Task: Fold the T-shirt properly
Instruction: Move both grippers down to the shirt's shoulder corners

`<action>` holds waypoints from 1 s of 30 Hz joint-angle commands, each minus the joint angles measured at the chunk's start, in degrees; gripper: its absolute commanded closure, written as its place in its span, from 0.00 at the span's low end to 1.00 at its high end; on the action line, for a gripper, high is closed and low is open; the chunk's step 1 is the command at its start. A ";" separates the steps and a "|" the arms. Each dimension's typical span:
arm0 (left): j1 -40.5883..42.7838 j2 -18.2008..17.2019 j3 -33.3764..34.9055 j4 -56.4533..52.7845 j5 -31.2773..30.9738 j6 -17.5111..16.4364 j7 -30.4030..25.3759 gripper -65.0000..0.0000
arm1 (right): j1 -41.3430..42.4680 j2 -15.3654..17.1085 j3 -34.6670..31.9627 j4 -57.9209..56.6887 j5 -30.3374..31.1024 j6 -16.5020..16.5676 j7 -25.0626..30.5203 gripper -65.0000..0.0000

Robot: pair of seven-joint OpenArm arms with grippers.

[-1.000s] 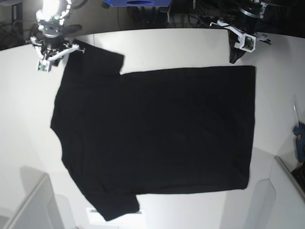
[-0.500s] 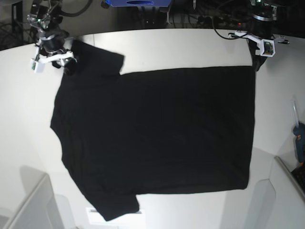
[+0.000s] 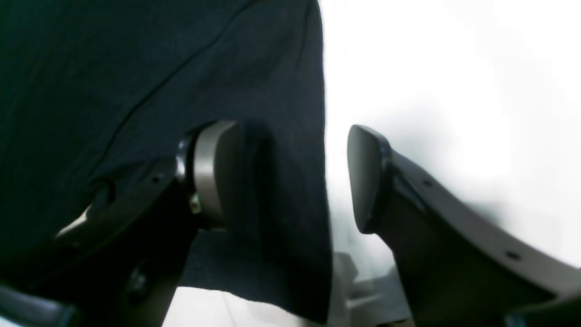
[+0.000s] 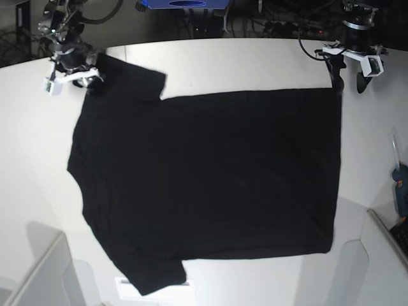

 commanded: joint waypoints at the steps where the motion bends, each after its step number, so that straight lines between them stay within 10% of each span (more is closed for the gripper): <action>1: 0.37 -0.42 -0.11 -0.05 -0.44 -0.05 -1.39 0.44 | -0.77 0.26 0.04 0.64 0.25 0.25 0.23 0.46; 7: -1.65 -0.25 0.07 -4.01 -1.59 -0.14 -1.39 0.40 | -1.82 0.44 -4.18 0.64 0.25 0.34 0.23 0.46; 14: -2.71 -3.15 0.42 -7.88 -16.62 -0.14 -1.12 0.32 | -2.09 0.44 -5.23 0.64 0.16 0.34 0.23 0.46; 30: -15.63 -1.65 0.86 -16.14 -20.58 -5.06 17.69 0.33 | -2.26 0.44 -5.15 0.64 0.16 0.34 0.23 0.47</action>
